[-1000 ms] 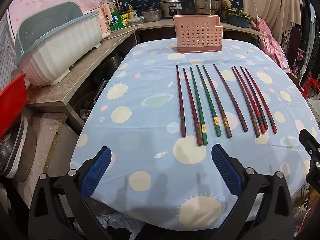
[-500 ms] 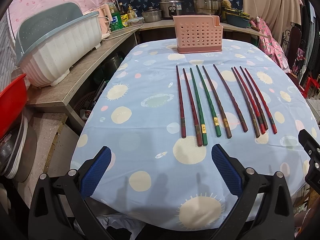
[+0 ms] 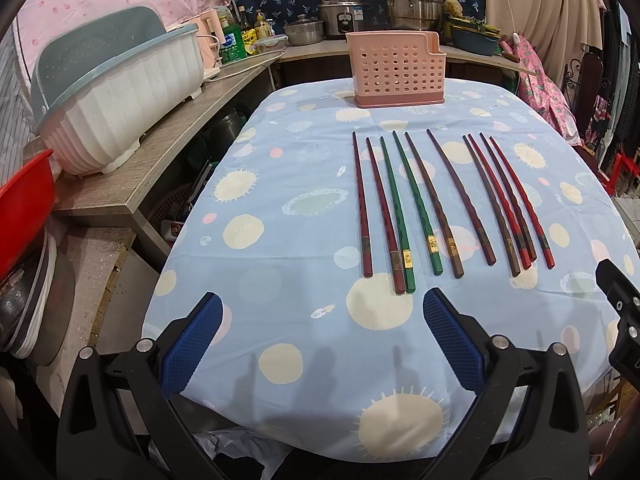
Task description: Organize utensils
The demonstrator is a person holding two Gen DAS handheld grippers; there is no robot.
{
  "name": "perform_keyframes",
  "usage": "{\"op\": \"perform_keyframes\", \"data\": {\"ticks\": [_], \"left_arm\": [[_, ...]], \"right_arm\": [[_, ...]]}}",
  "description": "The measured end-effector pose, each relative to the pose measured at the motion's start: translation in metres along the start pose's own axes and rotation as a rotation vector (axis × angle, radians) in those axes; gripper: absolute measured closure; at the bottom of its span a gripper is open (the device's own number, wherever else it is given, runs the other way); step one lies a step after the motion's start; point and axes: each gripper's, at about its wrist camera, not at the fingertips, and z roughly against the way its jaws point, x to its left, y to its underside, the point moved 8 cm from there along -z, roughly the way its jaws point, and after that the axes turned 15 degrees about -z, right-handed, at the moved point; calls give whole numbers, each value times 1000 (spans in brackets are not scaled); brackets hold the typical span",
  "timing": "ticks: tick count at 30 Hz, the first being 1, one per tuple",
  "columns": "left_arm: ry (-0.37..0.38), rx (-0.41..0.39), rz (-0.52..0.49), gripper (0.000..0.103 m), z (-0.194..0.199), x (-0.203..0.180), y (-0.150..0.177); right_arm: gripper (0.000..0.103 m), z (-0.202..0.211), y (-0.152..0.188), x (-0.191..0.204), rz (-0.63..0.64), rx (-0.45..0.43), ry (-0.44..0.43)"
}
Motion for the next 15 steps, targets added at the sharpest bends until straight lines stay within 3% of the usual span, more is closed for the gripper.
{"op": "perform_keyframes", "data": {"ticks": [15], "left_arm": [[0, -1, 0, 7, 1, 1, -1]], "right_arm": [[7, 0, 1, 4, 0, 3, 0]]}}
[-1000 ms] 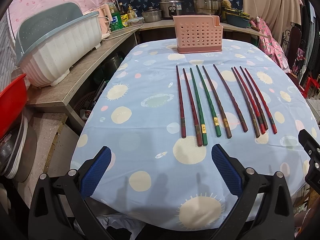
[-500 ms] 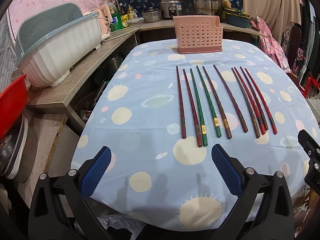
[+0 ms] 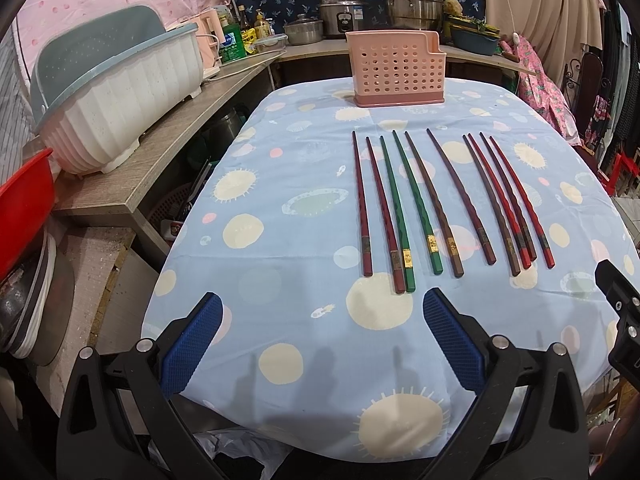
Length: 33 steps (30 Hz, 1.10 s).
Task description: Organize utensils
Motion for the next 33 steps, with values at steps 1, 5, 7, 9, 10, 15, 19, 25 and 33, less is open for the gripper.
{"op": "perform_keyframes", "data": {"ticks": [1, 5, 7, 9, 10, 15, 19, 25, 33], "left_arm": [[1, -1, -1, 7, 0, 0, 0], [2, 0, 0, 7, 1, 0, -1], [6, 4, 3, 7, 0, 0, -1], [18, 7, 11, 7, -1, 2, -3], [22, 8, 15, 7, -3, 3, -4], [16, 22, 43, 7, -23, 14, -7], [8, 12, 77, 7, -41, 25, -12], [42, 22, 80, 7, -71, 21, -17], [43, 34, 59, 7, -98, 13, -20]], "right_arm": [[7, 0, 0, 0, -1, 0, 0], [7, -1, 1, 2, -6, 6, 3], [7, -3, 2, 1, -12, 11, 6], [7, -6, 2, -2, -19, 14, 12], [7, -7, 2, -2, -23, 15, 13], [7, -22, -4, -11, -44, 23, 12], [7, -38, -8, -14, -62, 34, 9], [11, -64, -12, -13, -61, 57, 3], [30, -92, -15, -1, -40, 81, -4]]}}
